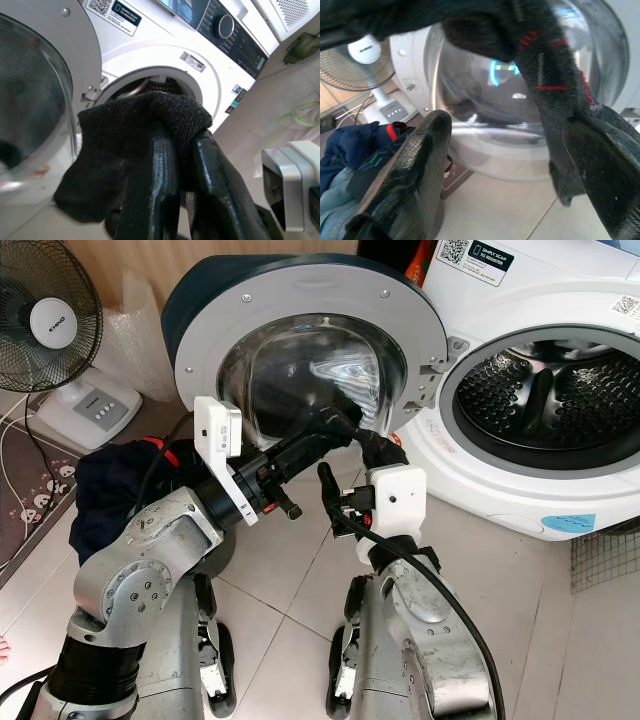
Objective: Clothes washing
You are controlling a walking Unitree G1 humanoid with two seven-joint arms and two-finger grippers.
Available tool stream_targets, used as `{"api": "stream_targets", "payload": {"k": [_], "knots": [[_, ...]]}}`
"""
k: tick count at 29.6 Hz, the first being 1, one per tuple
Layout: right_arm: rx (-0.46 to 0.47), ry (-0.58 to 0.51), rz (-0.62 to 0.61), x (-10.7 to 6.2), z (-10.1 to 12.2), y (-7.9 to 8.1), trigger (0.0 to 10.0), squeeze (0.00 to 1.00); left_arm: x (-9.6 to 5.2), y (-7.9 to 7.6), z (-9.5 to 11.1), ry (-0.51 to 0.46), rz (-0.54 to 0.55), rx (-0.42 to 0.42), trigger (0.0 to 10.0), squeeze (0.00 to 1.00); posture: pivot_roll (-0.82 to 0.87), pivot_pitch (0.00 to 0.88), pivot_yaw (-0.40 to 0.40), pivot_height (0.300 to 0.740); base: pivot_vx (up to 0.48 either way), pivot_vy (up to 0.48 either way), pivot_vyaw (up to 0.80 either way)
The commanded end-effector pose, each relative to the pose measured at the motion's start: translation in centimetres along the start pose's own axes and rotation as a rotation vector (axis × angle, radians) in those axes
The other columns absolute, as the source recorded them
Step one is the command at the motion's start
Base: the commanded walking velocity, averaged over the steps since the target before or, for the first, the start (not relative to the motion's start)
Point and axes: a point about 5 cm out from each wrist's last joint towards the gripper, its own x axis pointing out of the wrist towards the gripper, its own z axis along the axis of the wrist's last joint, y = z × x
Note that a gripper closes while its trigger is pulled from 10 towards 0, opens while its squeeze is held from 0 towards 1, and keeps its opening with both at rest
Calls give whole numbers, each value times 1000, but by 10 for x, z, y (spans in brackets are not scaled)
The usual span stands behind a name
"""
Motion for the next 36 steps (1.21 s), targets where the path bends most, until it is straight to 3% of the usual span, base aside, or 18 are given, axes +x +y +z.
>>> {"api": "stream_targets", "payload": {"k": [1, 7, 10, 14, 28, 36], "knots": [[5, 26, 0, -3, -7, 2, 10000, 0, -1, -8, 0, 5, -35, -1, 10000, 0, 51, 326, -49, 556, 0, 0, 0], [-16, 24, -78, -2, -7, -7, 10000, 0, -2, -8, 0, 9, -39, -5, 10000, 0, 51, 326, -49, 556, 0, 0, 0], [-31, 40, -278, -4, -9, -34, 10000, 0, -2, -8, -1, 12, -39, -7, 10000, 0, 51, 326, -49, 556, 0, 0, 0], [-39, 46, -362, -8, -10, -47, 10000, 0, -2, -8, -1, 16, -44, -8, 10000, 0, 52, 331, -50, 556, 0, 0, 0], [74, 40, -53, -2, -9, -3, 10000, 0, -2, -8, -1, 19, -43, -6, 10000, 0, 52, 333, -50, 556, 0, 0, 0], [78, 32, -72, -1, -8, -5, 10000, 0, -2, -8, -1, 18, -47, -10, 10000, 0, 52, 332, -52, 556, 0, 0, 0]]}}
